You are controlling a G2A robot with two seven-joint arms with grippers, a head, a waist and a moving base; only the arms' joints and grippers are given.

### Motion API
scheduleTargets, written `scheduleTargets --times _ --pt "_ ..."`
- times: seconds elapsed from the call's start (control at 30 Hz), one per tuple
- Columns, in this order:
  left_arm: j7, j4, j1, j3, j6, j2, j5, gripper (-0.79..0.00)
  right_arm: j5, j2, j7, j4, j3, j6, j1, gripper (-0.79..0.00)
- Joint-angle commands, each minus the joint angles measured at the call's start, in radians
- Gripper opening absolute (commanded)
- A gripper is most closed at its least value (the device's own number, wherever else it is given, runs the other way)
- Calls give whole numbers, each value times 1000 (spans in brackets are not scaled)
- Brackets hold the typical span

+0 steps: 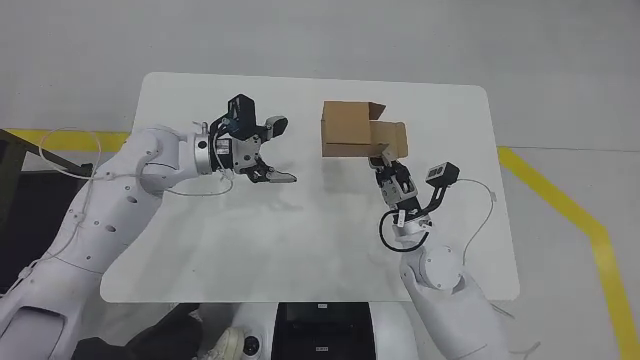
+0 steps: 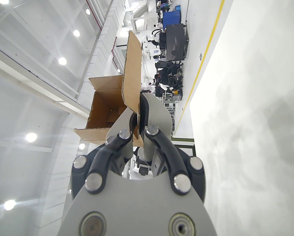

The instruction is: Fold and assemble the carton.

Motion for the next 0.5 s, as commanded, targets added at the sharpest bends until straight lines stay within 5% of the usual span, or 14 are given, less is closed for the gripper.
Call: scheduleTargets --times 0.0,0.47 --pt "0 0 0 0 0 0 0 0 0 0 0 0 0 0 0 -785" --pt "16 21 -27 21 43 -23 67 0 -4 -10 -11 65 -26 26 6 -785"
